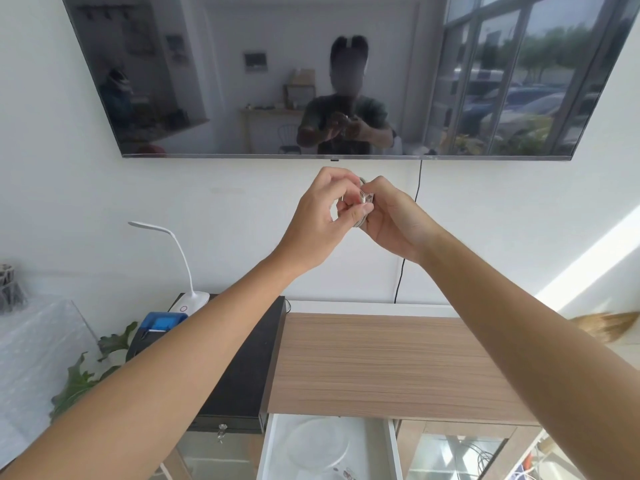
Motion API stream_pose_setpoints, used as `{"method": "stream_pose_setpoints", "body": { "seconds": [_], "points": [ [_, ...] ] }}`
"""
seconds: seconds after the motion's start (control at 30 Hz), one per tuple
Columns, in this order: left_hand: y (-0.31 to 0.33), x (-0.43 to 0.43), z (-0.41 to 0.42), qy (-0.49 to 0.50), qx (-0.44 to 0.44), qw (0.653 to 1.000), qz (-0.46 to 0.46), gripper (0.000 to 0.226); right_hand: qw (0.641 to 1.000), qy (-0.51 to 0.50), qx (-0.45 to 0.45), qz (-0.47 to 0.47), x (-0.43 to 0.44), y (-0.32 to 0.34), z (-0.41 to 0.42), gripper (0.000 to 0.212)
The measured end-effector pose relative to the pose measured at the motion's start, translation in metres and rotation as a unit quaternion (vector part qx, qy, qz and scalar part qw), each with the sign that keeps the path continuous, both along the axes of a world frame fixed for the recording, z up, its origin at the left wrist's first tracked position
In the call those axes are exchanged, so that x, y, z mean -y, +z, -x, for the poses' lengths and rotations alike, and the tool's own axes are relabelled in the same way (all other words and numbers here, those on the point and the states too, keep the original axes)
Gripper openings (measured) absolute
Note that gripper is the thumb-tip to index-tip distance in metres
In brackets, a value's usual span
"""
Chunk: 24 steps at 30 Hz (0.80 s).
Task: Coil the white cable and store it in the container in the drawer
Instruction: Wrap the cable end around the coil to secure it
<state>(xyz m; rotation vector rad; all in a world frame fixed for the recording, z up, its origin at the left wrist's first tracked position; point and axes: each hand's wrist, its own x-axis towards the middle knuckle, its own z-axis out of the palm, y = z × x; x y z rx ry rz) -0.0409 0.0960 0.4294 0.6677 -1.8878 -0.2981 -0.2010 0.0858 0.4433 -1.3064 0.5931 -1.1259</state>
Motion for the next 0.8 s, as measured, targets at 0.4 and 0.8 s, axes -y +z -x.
{"method": "stream_pose_setpoints", "body": {
  "seconds": [0.4,0.8],
  "points": [
    [-0.014,0.01,0.005,0.013,-0.072,0.997,-0.028,0.014,0.999,-0.018,0.011,0.028,0.006,-0.006,0.0,0.036],
    [-0.014,-0.001,0.018,-0.132,-0.19,0.942,-0.241,0.034,0.999,-0.018,0.028,-0.014,0.01,-0.009,-0.004,0.037]
  ]
}}
